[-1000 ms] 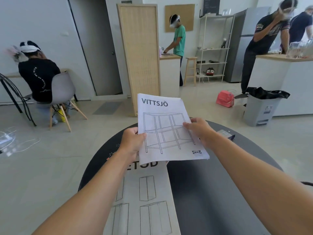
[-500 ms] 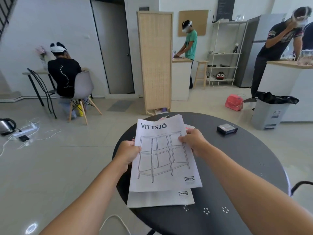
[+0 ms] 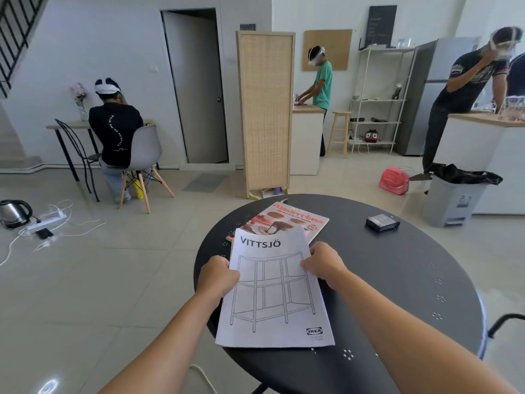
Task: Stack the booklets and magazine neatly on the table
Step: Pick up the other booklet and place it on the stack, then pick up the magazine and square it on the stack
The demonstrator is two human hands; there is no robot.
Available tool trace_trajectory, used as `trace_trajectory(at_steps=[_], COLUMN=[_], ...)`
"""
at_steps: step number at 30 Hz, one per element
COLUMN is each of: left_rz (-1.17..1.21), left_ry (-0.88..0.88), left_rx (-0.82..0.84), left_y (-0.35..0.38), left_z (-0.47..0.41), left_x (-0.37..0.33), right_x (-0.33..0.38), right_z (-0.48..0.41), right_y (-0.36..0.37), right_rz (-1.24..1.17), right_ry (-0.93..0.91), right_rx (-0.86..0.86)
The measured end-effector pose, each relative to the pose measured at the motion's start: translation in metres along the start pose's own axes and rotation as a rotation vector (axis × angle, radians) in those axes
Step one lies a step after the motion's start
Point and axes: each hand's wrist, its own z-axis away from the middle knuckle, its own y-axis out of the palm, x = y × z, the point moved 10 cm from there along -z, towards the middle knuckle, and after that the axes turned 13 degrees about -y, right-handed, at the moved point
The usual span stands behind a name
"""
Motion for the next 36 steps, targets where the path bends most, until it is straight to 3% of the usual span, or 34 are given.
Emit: trace_trajectory(at_steps=[4, 10, 16, 26, 36], left_rz=[-0.119, -0.228, -0.230, -0.197, -0.259], left_ry=[0.031, 0.049, 0.054, 0.131, 0.152], left_rx=[-0.103, -0.071, -0.070, -0.168, -0.132], left_y=[-0.002, 0.005, 0.002, -0.020, 0.000], left_z=[-0.003, -0.005, -0.005, -0.034, -0.085], left_x=[-0.004, -0.009, -0.008, -0.042, -0.091], right_x=[-0.005, -0.004, -0.013, 0.006, 0.011], right_z=[0.000, 0.003, 0.006, -0.018, -0.073], right_y=[0.001, 0.004, 0.004, -0.045, -0.048], right_rz=[0.056, 0.102, -0.014, 0.142, 0.334], right_ry=[0.020, 0.028, 0.069, -0.083, -0.172], right_rx=[0.038, 0.094, 0.101, -0.065, -0.037])
